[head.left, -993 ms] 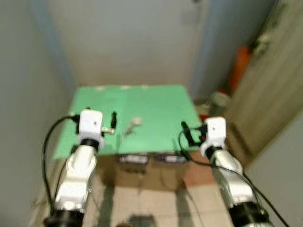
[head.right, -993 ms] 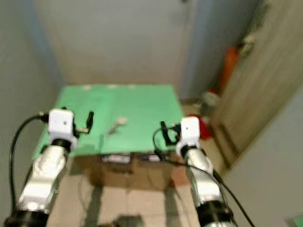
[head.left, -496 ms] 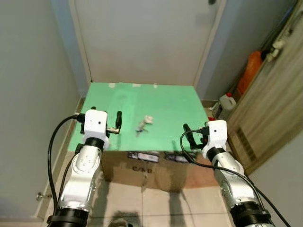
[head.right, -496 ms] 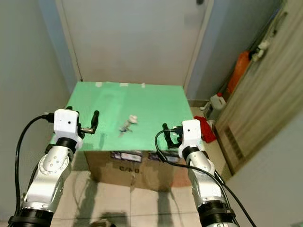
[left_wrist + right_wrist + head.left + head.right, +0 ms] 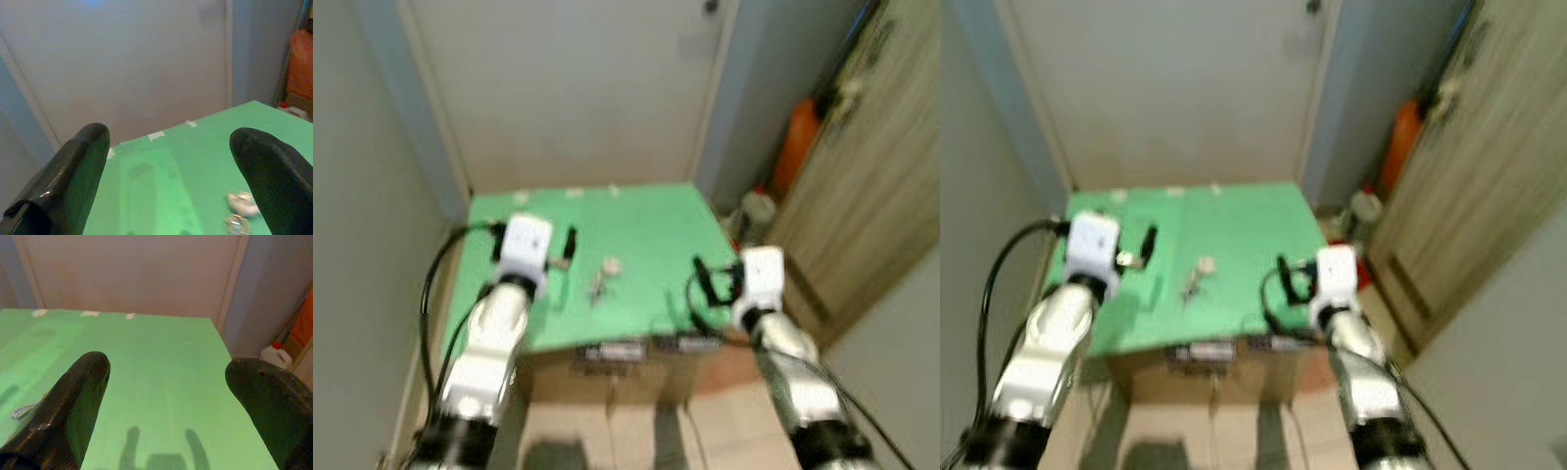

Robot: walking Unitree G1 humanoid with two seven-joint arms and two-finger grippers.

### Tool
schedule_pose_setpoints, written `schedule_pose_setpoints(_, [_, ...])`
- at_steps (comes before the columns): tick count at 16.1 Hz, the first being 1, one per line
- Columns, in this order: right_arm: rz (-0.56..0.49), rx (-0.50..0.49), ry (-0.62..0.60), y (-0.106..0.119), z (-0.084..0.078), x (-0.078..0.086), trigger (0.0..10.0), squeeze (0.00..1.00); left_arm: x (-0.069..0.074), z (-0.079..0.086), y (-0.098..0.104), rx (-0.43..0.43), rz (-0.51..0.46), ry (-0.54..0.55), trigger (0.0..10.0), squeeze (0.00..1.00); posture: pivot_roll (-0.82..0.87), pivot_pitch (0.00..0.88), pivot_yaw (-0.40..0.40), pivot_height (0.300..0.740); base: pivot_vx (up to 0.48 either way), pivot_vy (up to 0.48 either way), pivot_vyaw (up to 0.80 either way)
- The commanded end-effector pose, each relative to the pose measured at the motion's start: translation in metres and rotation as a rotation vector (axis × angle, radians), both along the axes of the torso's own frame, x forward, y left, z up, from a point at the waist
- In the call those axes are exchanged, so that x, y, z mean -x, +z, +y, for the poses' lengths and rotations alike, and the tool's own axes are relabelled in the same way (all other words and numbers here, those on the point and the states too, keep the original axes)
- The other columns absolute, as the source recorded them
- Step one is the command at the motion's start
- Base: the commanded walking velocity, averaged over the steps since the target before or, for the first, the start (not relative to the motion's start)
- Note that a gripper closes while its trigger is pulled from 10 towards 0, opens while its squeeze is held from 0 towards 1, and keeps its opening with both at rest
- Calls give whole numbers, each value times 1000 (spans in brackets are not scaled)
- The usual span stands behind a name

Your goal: Hang keys on a hook

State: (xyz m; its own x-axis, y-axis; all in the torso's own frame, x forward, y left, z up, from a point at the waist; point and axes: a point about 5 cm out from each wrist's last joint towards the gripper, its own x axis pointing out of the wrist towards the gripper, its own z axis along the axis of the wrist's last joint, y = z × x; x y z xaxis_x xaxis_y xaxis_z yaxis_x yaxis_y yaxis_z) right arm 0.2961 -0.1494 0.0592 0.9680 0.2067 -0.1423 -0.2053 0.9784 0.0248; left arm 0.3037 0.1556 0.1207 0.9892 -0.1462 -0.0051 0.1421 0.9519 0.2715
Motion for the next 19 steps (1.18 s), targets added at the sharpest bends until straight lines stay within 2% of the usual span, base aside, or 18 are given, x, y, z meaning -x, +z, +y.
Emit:
schedule_pose_setpoints(1, [-18,-16,23,3,9,-2,10000,0,-1,6,-2,-21,21,14,10000,0,56,0,-33,736,454,0,0])
schedule_pose_setpoints(3, [-14,-17,24,2,10,-1,10000,0,-1,2,-4,-10,36,-6,10000,0,56,0,-33,736,439,0,0])
schedule_pose_setpoints(8, [-12,-15,32,1,11,0,10000,0,-5,-6,-4,-76,55,-54,10000,0,57,0,-36,736,402,-65,0])
schedule_pose_setpoints(12, [-9,-12,42,0,12,1,10000,0,-3,-10,-9,-47,81,-68,10000,0,56,0,-36,736,0,0,0])
schedule_pose_setpoints(13, [-6,-11,52,-1,13,1,10000,0,-5,-13,-10,-18,84,-79,10000,0,51,0,-36,736,0,0,0])
schedule_pose_setpoints(15, [-13,3,69,1,13,5,10000,0,-12,-22,-14,-36,94,-124,10000,0,27,0,-42,736,0,0,0])
schedule_pose_setpoints(17, [-4,25,60,-1,3,13,10000,0,-16,-32,-21,-37,127,-136,10000,0,0,0,-50,736,0,0,0])
schedule_pose_setpoints(19, [0,53,41,1,-11,21,10000,0,-13,-44,-32,14,185,-124,10000,0,-37,0,-51,736,0,0,0])
